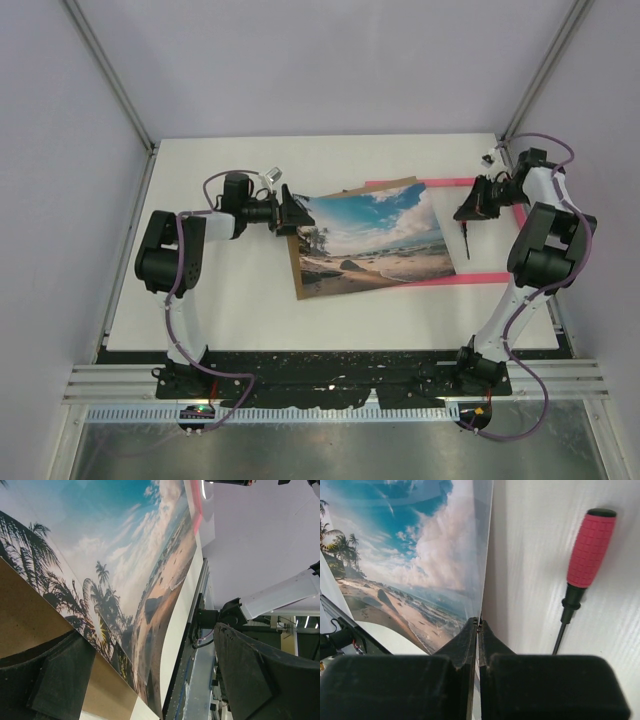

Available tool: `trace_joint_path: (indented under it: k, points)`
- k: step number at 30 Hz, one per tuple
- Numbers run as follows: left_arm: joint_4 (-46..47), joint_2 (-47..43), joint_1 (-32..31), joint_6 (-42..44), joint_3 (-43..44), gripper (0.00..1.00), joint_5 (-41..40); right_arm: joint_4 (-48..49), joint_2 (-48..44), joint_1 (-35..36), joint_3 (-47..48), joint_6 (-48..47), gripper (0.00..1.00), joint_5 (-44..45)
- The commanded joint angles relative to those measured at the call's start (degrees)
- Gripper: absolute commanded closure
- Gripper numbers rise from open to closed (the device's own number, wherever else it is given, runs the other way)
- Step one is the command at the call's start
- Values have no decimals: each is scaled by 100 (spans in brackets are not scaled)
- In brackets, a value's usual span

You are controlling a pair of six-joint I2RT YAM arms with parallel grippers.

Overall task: Take the photo out of the frame
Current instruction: Move the photo to the center of the board, then move the photo frame item to the photo frame.

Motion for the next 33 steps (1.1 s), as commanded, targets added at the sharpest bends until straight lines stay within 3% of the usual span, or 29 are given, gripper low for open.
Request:
trace_joint_path:
  k: [1, 8, 13, 21, 27, 33]
  points:
    - [40, -147, -23, 71, 216, 0, 66, 210, -18, -60, 32, 62, 92, 98]
    - [-126, -147, -14, 123, 251, 1, 39, 201, 386, -51, 207, 115, 92, 71]
    - [-249, -139, 21, 123, 269, 0, 57, 192, 580, -51, 251, 115, 81, 45]
    - [-900, -218, 126, 501, 278, 1, -75, 227, 598, -51, 269, 150, 80, -17]
    - [-1093, -156, 188, 571, 313, 18, -84, 227, 589, -51, 234, 176, 80, -104]
    - [-1409, 28, 223, 624, 497, 46, -101, 227, 563, -51, 207, 167, 79, -140]
